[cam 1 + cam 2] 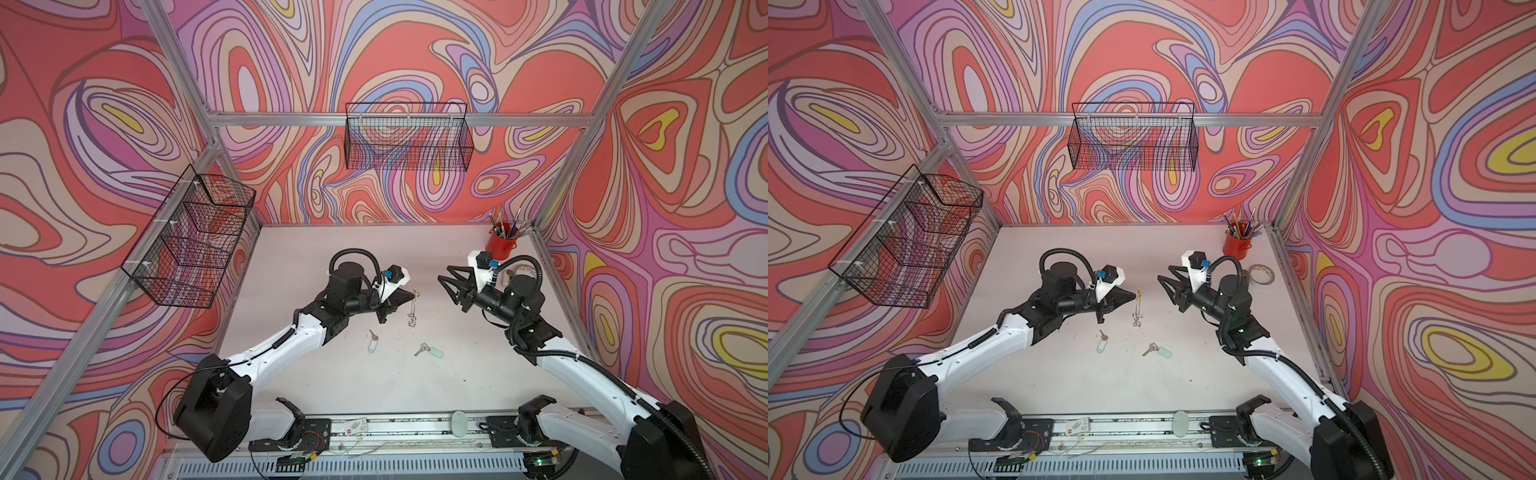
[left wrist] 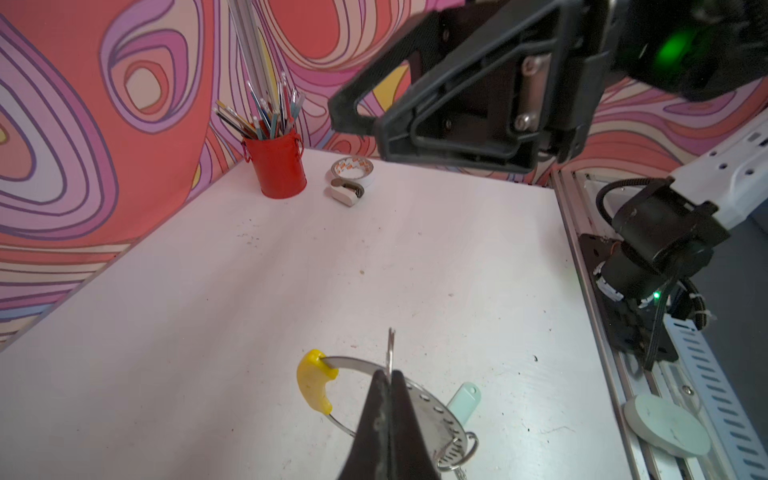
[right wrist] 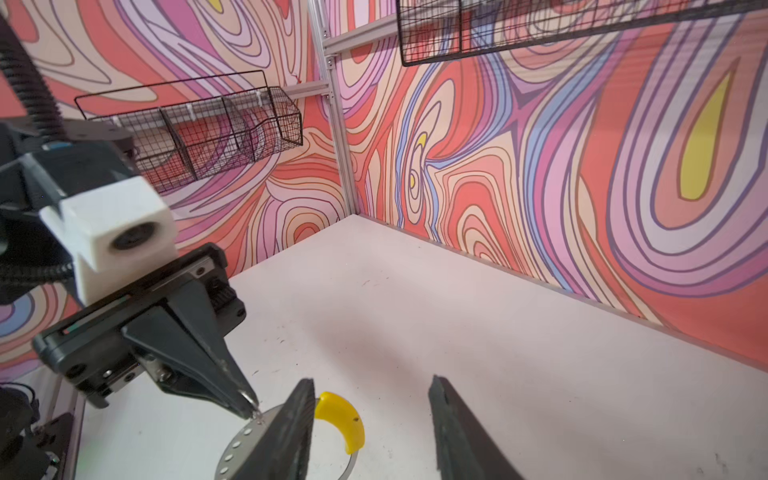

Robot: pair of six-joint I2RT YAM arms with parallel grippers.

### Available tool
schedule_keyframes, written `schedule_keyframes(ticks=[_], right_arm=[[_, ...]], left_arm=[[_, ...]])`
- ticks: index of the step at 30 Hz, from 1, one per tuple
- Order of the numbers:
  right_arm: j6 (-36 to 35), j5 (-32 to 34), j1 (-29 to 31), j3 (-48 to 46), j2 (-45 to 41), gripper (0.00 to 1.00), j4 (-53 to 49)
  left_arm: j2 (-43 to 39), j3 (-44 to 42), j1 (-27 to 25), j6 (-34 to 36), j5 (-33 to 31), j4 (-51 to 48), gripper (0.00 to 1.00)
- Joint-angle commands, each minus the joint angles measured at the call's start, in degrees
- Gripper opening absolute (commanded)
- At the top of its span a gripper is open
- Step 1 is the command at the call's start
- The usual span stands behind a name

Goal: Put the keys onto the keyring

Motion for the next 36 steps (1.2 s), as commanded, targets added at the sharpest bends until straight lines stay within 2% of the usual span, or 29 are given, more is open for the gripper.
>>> schedule_keyframes(ticks=[1, 5, 14, 22, 36], right_arm=[[6.66, -5.64, 0.02, -0.35, 1.02, 0.48, 1.52], [8.98, -10.25, -0.05, -0.29, 1.07, 0.48, 2.76], [14.40, -20.49, -0.05, -0.43, 4.00, 0.46, 9.21], [16.27, -24.43, -0.05, 1.69, 7.43, 0.37, 11.46], [18.77, -26.12, 0.08, 2.21, 9.20, 0.32, 16.30]], left_arm=[[-2.34, -3.43, -0.30, -11.68, -0.57, 15.69, 0.00], [-3.04, -7.26, -0.30, -18.62, -2.58, 25.31, 0.00], [0.72, -11.01, -0.56, -29.54, -1.67, 41.68, 0.00], [3.63, -11.59, -1.35, -31.44, -0.69, 46.56, 0.00], [6.41, -11.26, -1.70, -31.95, 1.62, 49.32, 0.00]])
